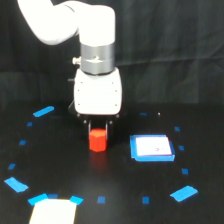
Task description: Pick up the red object from the table
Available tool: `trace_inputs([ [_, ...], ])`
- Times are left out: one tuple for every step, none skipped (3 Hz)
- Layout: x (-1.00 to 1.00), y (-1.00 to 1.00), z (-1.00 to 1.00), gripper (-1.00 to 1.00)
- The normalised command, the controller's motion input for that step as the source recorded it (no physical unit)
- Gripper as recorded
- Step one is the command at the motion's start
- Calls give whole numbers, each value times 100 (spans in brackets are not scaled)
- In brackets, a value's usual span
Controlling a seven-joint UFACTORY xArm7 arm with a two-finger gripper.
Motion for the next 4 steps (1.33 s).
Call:
trace_inputs([
  [-92,-100,100,-100],
  [-93,-86,100,-100],
  [-3,81,100,-84],
  [20,90,100,-56],
])
